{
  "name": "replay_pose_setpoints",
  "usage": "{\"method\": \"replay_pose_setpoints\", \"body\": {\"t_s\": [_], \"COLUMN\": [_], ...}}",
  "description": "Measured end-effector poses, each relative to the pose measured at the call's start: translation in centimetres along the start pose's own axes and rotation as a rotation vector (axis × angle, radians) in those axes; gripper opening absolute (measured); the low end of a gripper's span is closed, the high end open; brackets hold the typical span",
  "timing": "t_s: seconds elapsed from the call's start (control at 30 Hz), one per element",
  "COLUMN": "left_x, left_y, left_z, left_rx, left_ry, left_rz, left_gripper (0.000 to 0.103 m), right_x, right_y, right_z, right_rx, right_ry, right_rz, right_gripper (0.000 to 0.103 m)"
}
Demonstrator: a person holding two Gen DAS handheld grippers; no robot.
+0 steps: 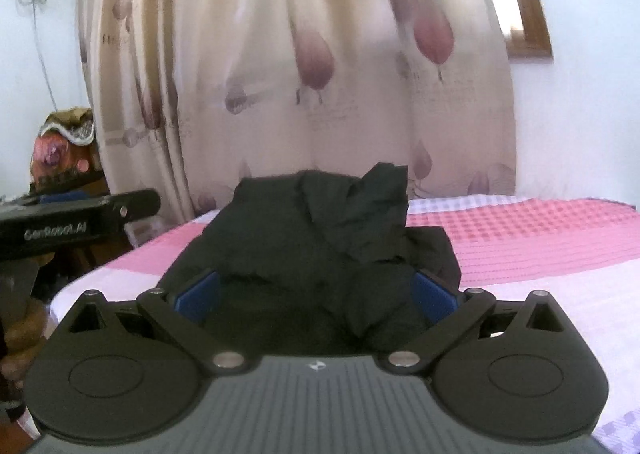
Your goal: Fold large clothes
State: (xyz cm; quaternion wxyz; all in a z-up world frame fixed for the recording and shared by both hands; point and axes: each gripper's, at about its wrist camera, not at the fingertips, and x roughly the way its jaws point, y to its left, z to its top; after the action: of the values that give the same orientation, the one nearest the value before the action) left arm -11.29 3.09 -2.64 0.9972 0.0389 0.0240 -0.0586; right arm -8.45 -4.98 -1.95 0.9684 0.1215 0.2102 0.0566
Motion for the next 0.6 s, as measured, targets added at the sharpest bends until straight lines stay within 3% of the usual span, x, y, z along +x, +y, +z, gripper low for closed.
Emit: {"method": "replay_pose_setpoints", "body": {"t_s": [0.2,0.6], "left_x": [-0.05,0.45], "left_y": [0.74,0.84], "left_z": [-0.04,-0.62], "left_rx": [-0.060,-0.070], "left_ry": [0.025,0.077], "left_rz": [-0.073,-0.046], "left_gripper": [0.103,0.103], "right_x": [0.05,0.31], "right_y": [0.13,0.61], "right_z": [-0.02,-0.39], "right_rx": [-0.005,-0.023], "right_ry": [0.014,0.034], "right_rz": [0.020,0.023], "right_gripper": [0.103,0.103]}}
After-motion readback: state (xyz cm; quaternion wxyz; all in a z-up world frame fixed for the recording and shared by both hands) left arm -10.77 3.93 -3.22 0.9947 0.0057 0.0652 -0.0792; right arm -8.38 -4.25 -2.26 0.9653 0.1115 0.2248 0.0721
